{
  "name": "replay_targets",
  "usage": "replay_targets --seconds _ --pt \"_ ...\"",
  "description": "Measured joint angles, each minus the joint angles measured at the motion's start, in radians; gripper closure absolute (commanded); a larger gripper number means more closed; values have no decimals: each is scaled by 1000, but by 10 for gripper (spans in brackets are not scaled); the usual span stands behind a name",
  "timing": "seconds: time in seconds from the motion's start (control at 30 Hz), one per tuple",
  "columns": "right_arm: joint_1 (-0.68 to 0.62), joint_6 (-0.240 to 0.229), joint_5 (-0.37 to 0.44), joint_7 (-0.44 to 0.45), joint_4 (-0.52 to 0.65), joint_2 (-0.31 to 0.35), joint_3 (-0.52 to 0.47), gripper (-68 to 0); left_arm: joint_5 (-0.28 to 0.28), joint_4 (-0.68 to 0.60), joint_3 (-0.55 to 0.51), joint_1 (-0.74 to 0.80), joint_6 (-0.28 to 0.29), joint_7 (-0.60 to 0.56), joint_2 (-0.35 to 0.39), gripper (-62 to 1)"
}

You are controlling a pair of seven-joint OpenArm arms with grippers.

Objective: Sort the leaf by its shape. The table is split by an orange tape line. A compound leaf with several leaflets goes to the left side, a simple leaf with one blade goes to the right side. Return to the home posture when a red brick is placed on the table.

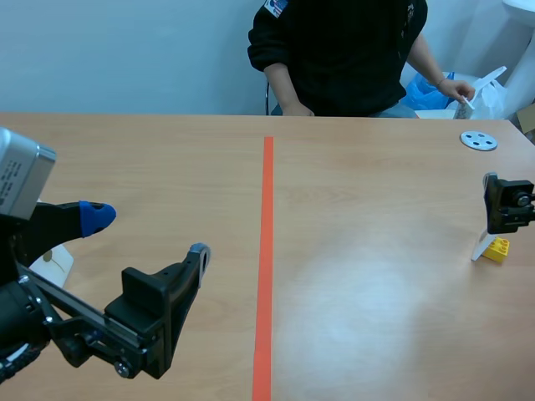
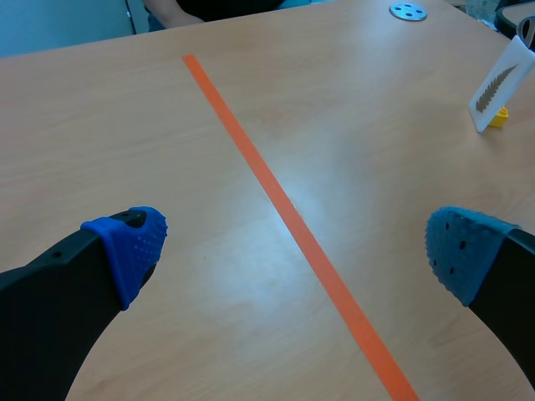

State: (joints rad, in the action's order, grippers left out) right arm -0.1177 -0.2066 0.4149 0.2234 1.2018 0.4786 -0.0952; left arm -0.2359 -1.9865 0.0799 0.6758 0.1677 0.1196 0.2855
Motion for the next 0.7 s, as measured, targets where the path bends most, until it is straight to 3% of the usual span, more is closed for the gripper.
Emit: replay_targets --seconds 0.4,0.6,0.7 --pt "-446 -10 5 -57 547 12 -29 -679 0 0 0 0 0 0 0 -623" --pt "-619 -11 10 -79 729 11 -29 -679 0 0 0 0 0 30 1 -623" --pt "-676 -48 13 -124 783 -8 -29 -679 0 0 0 0 0 27 21 -623"
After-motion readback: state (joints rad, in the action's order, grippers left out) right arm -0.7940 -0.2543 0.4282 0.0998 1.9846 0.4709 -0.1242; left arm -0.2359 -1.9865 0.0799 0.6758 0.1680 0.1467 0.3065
